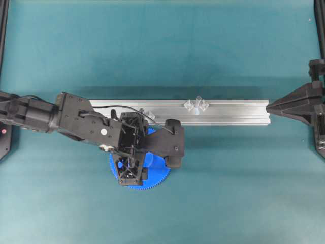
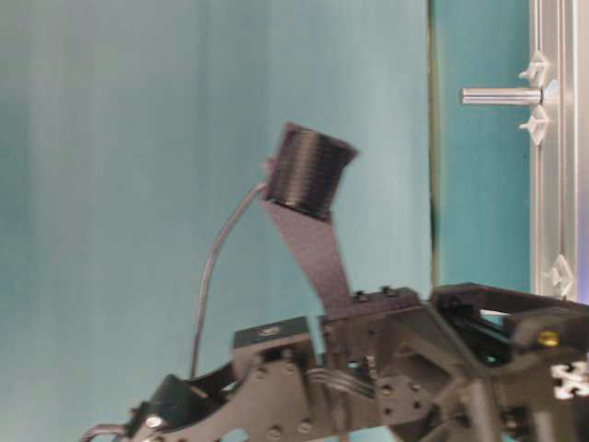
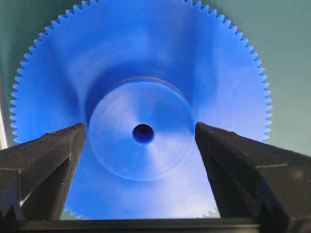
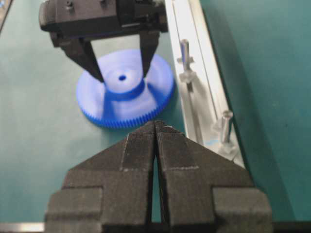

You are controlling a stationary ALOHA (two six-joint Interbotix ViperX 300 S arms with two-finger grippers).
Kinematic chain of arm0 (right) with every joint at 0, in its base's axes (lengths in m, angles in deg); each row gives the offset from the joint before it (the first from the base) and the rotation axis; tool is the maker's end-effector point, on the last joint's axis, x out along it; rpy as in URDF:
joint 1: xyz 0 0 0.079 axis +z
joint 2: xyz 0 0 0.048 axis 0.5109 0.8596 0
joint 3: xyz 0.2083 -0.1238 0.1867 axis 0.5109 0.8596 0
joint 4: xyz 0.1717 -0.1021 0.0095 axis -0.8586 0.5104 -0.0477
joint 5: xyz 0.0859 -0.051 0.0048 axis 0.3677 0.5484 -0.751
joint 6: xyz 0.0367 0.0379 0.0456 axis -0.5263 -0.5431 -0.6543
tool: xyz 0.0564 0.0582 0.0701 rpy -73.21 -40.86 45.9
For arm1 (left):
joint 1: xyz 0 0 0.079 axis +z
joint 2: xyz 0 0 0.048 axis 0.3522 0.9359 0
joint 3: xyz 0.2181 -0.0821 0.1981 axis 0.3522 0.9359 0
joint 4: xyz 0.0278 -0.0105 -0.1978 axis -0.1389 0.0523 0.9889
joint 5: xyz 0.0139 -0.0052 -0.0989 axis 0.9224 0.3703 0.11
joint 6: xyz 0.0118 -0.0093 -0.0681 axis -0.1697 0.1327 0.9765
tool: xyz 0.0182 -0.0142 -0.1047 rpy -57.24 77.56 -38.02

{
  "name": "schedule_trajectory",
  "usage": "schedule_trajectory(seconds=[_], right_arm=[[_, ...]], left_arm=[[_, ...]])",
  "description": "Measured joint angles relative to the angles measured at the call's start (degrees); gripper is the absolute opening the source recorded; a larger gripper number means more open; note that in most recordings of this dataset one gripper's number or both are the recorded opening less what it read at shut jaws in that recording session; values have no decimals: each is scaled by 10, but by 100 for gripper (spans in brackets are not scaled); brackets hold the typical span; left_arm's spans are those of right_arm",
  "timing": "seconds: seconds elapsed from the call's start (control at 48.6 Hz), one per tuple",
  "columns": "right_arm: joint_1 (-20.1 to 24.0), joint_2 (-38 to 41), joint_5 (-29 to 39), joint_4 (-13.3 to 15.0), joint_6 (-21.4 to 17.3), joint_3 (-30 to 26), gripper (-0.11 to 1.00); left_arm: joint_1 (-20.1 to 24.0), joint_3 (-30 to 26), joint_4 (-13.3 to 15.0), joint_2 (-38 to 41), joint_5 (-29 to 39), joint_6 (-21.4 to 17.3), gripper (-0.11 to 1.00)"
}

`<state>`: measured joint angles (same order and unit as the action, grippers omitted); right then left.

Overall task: Insert the large gear onto the shaft.
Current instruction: 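Close the left gripper on the blue gear's hub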

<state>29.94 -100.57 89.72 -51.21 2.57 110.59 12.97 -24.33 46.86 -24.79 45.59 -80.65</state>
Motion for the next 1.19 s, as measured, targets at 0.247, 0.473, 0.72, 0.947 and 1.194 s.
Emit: schedule_trajectory(seconds=[0.247,0.473,0.72,0.947,1.194], right_arm=[[1,0,-1,0,-5,2,4],[1,-4,-1,0,-6,1,4],[0,-6,-1,0,-5,2,4],[0,-6,-1,0,-6,2,4],[0,-7,-1,0,-6,2,4]], left_arm=[[-2,0,0,11,-11,2,94],[-1,10,0,9,-15,4,94],[-2,11,-1,10,-24,13,94],[-2,16,-1,7,-29,24,94],[-2,18,-1,6,-29,25,94]])
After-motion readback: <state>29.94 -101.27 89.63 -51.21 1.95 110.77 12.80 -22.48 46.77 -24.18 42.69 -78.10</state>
